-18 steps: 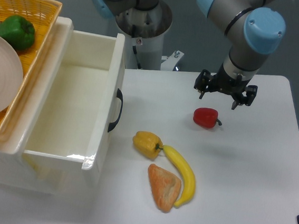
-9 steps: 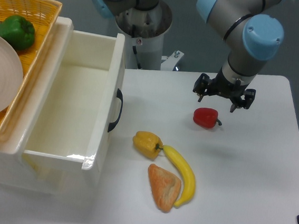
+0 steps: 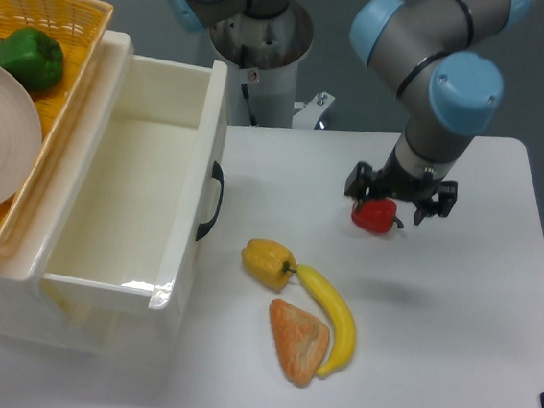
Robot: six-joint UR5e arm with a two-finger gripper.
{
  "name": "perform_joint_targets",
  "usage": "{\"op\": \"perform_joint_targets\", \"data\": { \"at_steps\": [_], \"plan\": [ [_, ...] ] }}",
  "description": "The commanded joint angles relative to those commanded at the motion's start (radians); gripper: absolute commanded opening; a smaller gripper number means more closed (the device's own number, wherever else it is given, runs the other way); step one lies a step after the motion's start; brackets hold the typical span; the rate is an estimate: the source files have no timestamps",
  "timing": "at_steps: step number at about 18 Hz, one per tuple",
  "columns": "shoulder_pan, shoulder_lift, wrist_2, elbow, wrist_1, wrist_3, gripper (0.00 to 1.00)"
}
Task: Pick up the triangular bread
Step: 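Move the gripper down toward the triangular orange bread slice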
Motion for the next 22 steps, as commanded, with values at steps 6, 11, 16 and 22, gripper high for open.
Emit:
{"op": "perform_joint_targets", "data": {
  "at_steps": [6, 11, 16, 22],
  "plan": [
    [-0.023, -0.049, -0.127, 0.011, 0.115, -0.135, 1.00],
    [-0.066, -0.107, -0.124, 0.020, 0.158, -0.169, 1.00],
    [-0.104, -0.159, -0.123, 0.023, 0.192, -0.192, 1.00],
    [-0.152, -0.213, -0.120, 0.048, 0.215, -0.190, 1.00]
  ]
}}
